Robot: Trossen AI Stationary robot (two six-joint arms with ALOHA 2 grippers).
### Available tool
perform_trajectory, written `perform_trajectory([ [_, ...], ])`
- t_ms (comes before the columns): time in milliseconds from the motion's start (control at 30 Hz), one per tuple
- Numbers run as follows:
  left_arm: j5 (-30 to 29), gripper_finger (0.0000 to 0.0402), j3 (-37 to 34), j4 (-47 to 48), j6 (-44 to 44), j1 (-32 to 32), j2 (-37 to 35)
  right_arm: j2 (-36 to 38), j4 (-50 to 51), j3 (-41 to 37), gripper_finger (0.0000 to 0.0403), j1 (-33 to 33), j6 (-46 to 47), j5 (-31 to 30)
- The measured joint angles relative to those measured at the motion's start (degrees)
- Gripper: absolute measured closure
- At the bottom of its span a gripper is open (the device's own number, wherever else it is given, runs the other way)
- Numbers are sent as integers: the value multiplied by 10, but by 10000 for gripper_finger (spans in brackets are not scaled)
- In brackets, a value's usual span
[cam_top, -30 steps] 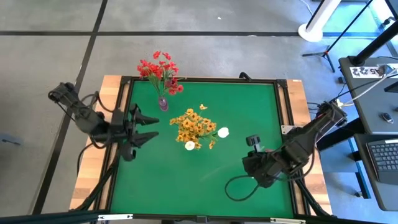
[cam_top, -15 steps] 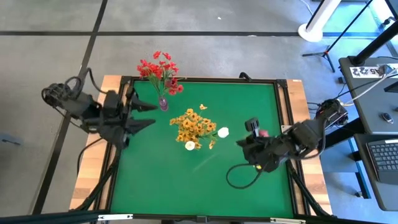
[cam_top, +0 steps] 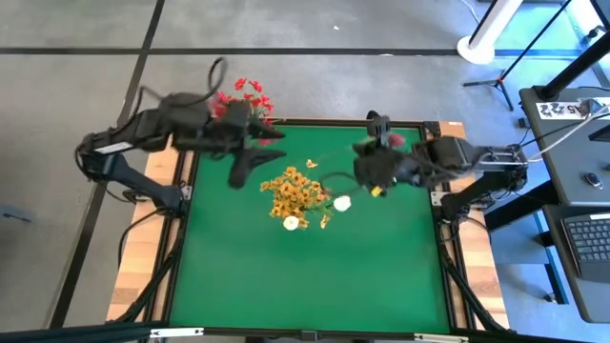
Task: Sort flowers into vase by color
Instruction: Put the red tulip into the violet vase
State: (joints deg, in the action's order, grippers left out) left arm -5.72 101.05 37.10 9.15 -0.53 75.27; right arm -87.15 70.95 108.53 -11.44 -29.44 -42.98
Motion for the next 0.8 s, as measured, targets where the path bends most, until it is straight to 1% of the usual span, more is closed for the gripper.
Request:
perform_trajectory([
  [67, 20, 190, 14, 22, -6, 37, 20, -4, -20, 0, 403, 28, -28, 0],
  [167, 49, 190, 18, 31, -7, 88, 45, -16, -38, 0, 403, 59, -66, -1],
  [267, 109, 190, 18, 46, 3, 138, 64, -29, -51, -1, 403, 77, -112, -5],
  [367, 179, 190, 19, 71, 25, 182, 83, -44, -77, 0, 403, 87, -166, -25],
  [533, 231, 190, 19, 81, 27, 222, 107, -66, -137, -1, 403, 86, -255, -54],
  [700, 263, 190, 19, 92, 21, 254, 121, -75, -206, -1, 403, 86, -326, -55],
  [800, 271, 190, 19, 89, 9, 257, 126, -76, -243, -1, 403, 86, -354, -53],
])
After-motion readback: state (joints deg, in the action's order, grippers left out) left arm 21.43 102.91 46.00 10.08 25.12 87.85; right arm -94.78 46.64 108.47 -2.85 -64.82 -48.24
